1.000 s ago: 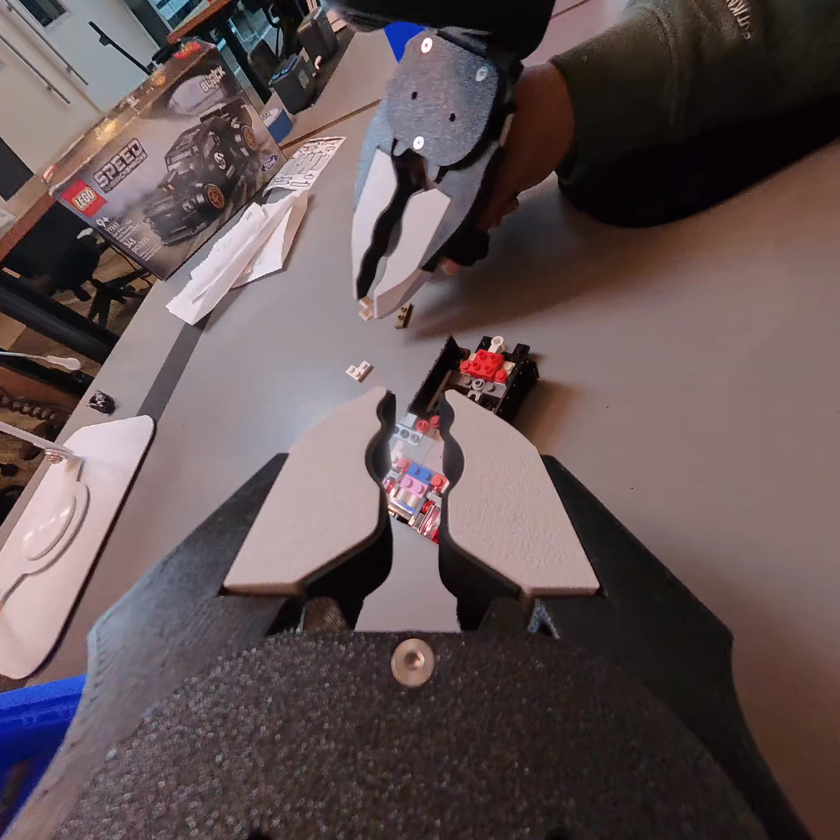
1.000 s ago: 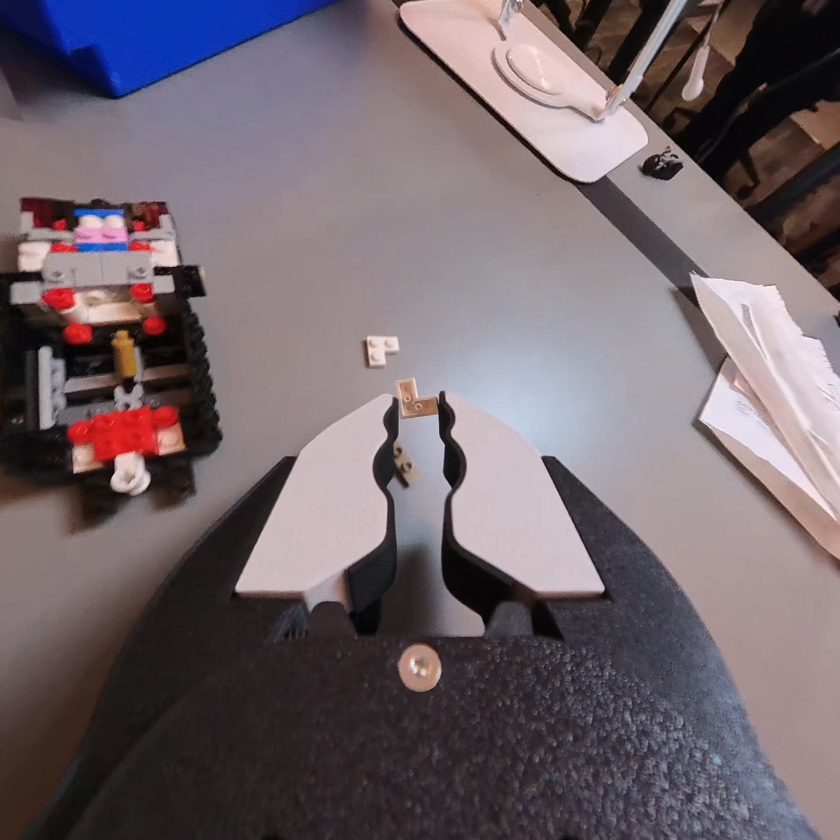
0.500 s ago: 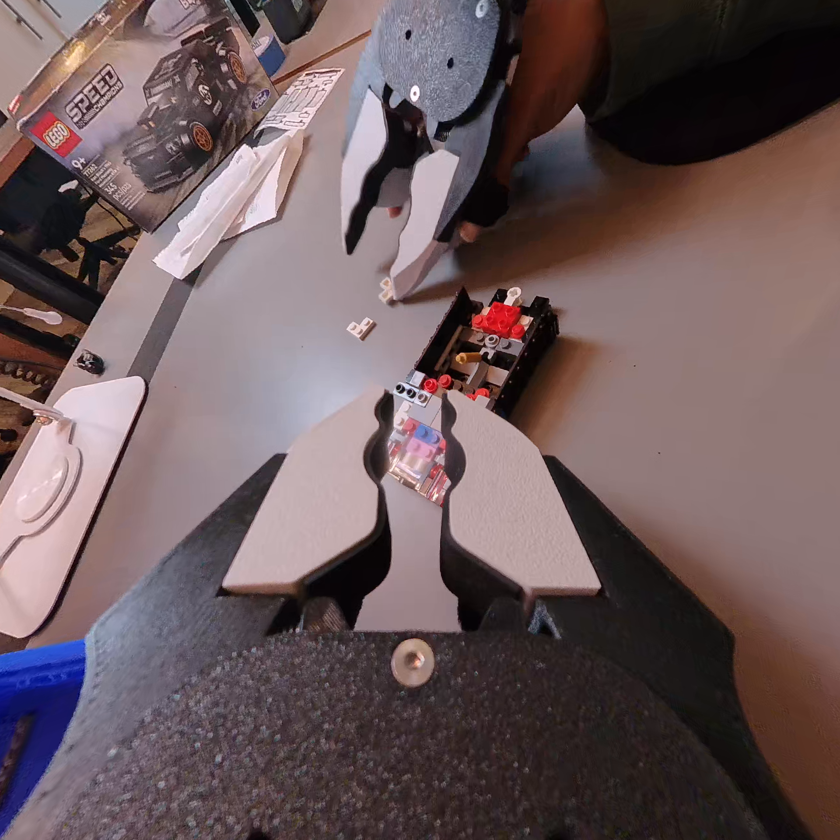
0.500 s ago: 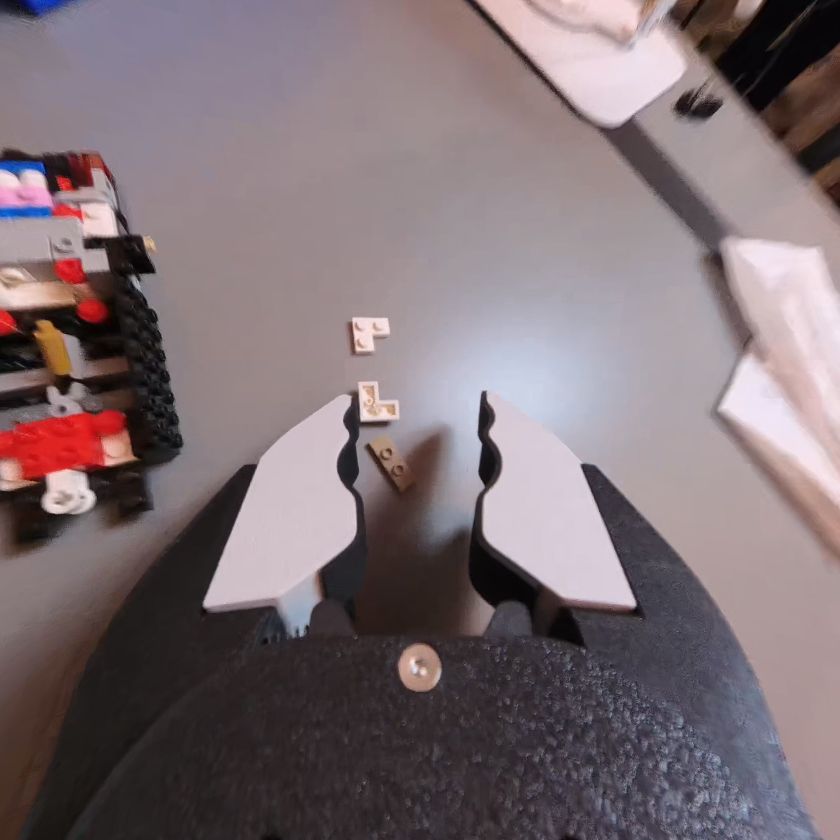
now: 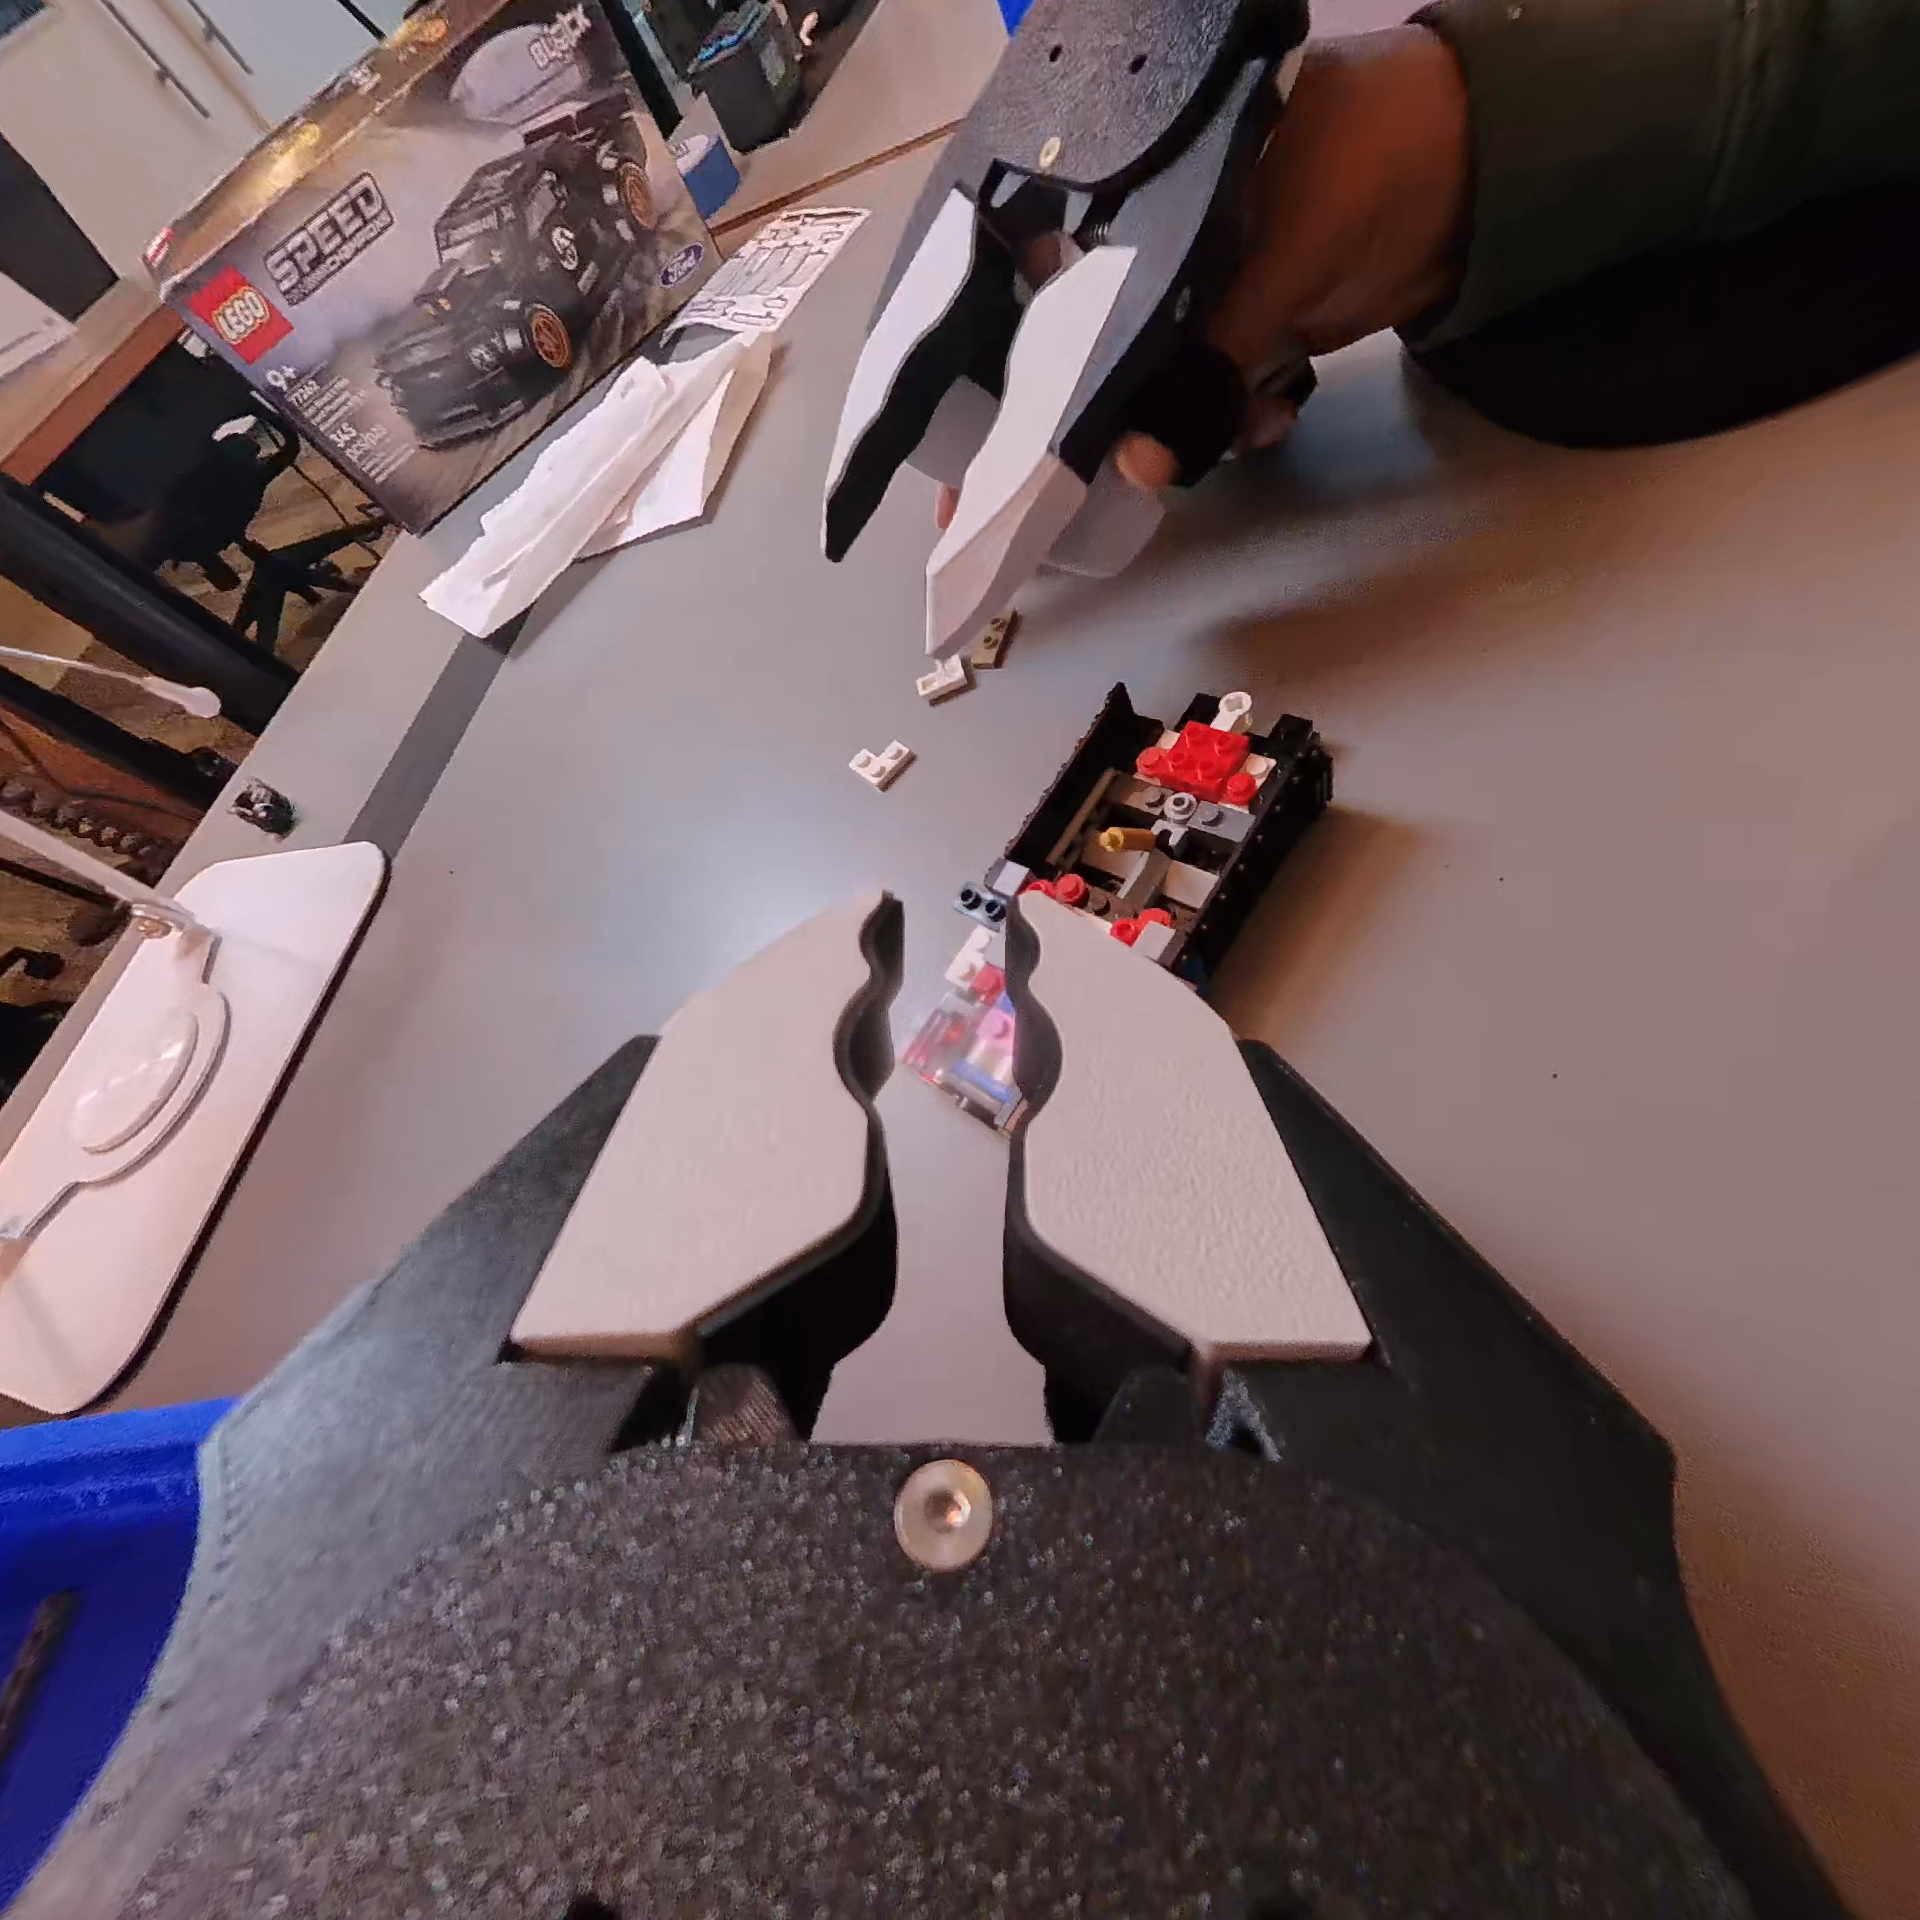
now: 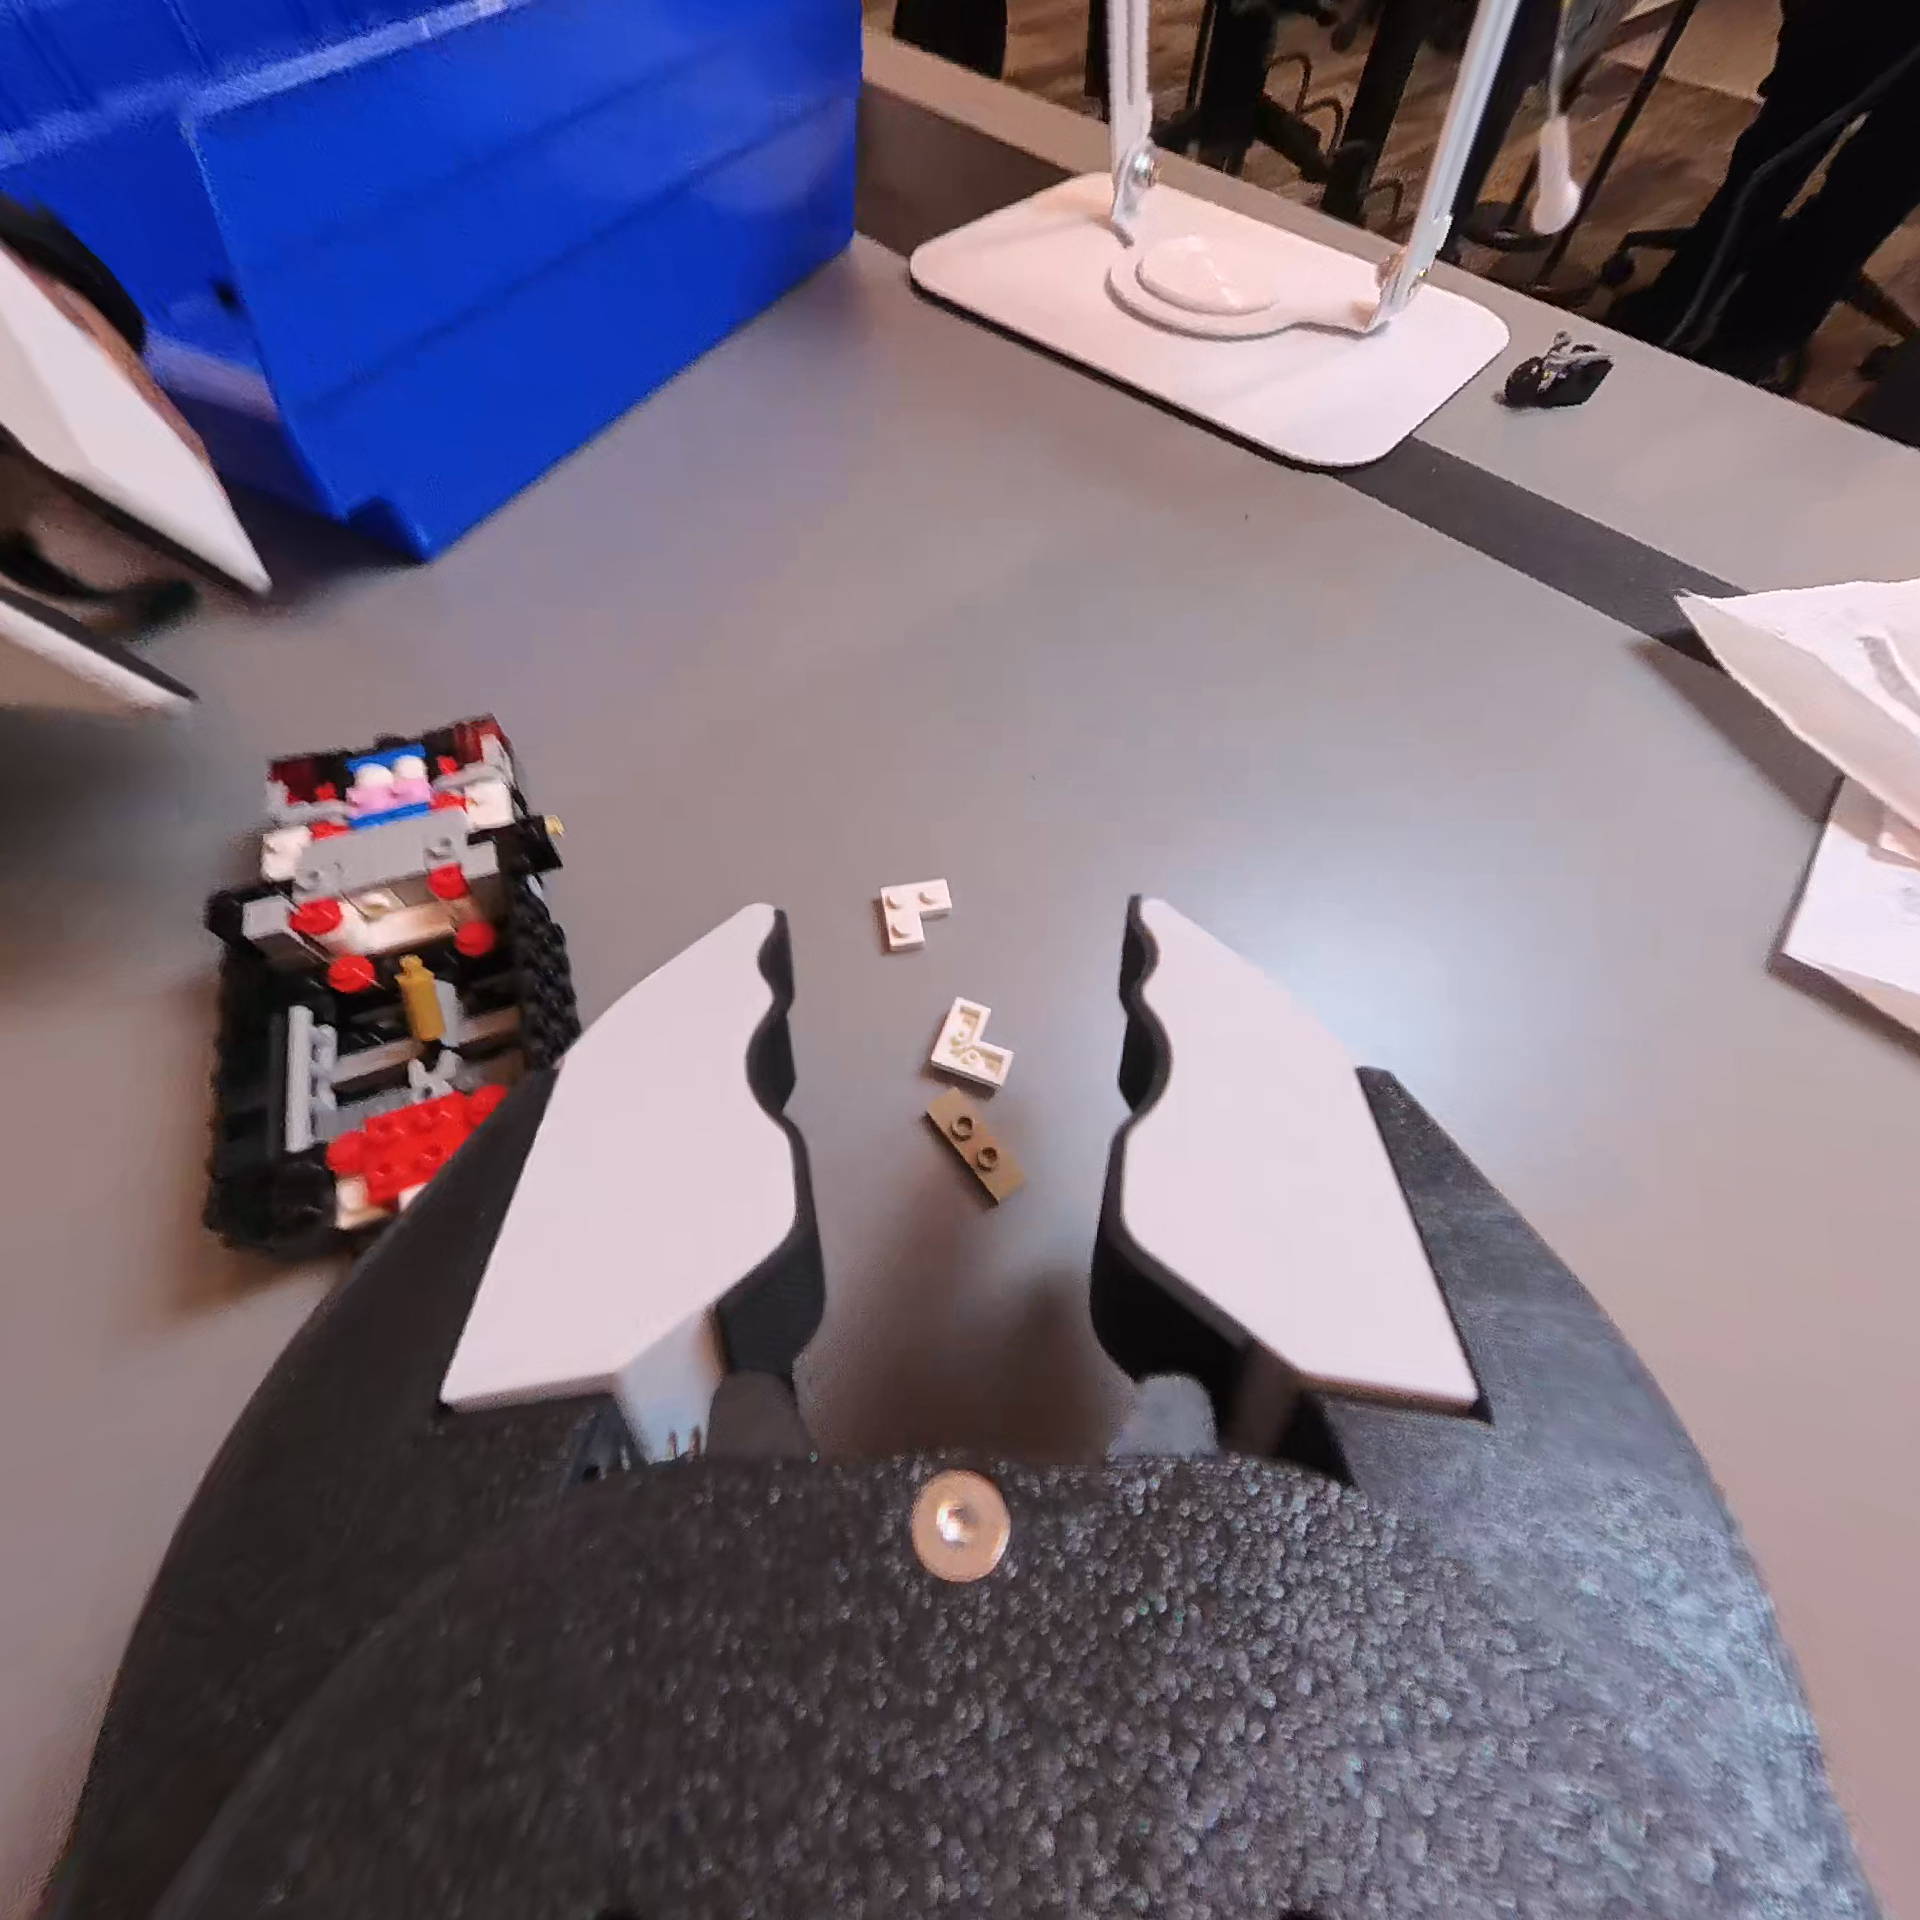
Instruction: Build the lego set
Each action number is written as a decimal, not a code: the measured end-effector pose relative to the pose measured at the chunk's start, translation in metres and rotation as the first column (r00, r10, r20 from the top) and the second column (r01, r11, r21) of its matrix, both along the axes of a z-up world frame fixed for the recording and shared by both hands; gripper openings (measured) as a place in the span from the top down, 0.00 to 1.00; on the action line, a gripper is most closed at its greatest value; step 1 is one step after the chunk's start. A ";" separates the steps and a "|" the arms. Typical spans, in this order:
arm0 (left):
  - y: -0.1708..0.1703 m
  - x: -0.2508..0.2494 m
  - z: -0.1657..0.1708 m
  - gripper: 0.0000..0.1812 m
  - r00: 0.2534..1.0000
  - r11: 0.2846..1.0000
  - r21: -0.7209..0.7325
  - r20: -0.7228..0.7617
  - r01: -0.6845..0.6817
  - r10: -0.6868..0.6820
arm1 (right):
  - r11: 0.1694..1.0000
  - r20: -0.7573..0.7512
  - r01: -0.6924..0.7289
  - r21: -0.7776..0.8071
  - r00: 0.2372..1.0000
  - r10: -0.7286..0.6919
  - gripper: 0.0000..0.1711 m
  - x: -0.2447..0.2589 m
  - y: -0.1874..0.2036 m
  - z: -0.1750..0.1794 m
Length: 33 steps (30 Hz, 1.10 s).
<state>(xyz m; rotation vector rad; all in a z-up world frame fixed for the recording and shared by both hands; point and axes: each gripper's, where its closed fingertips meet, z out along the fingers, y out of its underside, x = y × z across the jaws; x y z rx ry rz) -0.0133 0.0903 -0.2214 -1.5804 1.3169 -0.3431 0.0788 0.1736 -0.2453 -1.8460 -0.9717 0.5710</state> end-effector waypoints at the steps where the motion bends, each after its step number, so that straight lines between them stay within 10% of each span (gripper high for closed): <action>1: 0.001 -0.001 0.000 0.90 1.000 1.000 -0.002 0.002 -0.006 0.006 | 1.000 -0.029 -0.006 -0.011 1.000 0.006 0.64 -0.001 -0.001 0.002; 4: 0.004 -0.004 0.000 0.90 1.000 1.000 -0.002 0.004 -0.017 0.017 | 0.997 -0.061 -0.074 0.022 0.995 0.075 1.00 -0.001 -0.011 0.012; 8: 0.006 -0.006 0.002 0.90 1.000 1.000 0.001 0.013 -0.027 0.027 | 0.989 -0.119 -0.086 0.118 0.988 0.100 1.00 -0.001 -0.018 0.031; 13: 0.008 -0.009 0.003 0.89 0.999 0.999 -0.008 0.023 -0.038 0.038 | 0.978 -0.113 -0.134 0.160 0.982 0.153 0.60 -0.010 -0.027 0.034; 24: -0.002 -0.025 0.019 0.89 0.993 0.998 0.009 0.101 -0.066 0.065 | 0.954 -0.083 -0.265 0.138 0.957 0.278 0.61 -0.043 -0.057 0.036; 33: 0.005 -0.033 0.022 0.90 0.978 0.994 0.019 0.180 -0.111 0.105 | 0.945 -0.112 -0.160 0.286 0.974 0.198 0.62 -0.098 -0.005 0.098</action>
